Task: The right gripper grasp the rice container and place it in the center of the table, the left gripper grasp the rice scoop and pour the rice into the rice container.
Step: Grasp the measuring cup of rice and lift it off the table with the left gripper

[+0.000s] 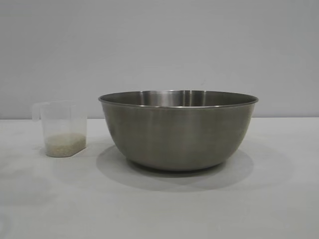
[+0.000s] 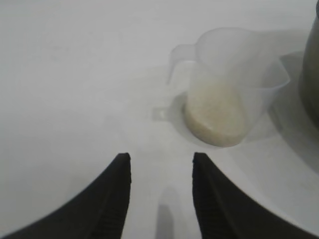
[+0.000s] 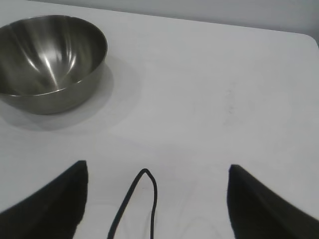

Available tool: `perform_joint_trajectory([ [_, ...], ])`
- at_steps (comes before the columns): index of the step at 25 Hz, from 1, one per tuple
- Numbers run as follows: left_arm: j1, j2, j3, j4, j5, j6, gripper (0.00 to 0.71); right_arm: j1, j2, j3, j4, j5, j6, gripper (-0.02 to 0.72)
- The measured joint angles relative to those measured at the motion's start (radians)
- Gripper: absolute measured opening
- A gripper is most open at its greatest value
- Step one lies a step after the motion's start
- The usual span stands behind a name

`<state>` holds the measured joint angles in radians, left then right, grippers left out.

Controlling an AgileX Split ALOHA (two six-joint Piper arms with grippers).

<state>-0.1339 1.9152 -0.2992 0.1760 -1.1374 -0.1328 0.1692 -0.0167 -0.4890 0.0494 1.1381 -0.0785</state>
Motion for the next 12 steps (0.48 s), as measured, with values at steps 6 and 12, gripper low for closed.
perform_joint_trajectory([
  [6,0.0,0.056,-0.064,0.0,0.0,0.0,0.267,0.0,0.0,0.0,0.0,0.0,0.0,0.498],
  [12,0.0,0.099,-0.115,0.002,0.0,0.0,0.267,0.0,0.0,0.0,0.0,0.0,0.0,0.498],
])
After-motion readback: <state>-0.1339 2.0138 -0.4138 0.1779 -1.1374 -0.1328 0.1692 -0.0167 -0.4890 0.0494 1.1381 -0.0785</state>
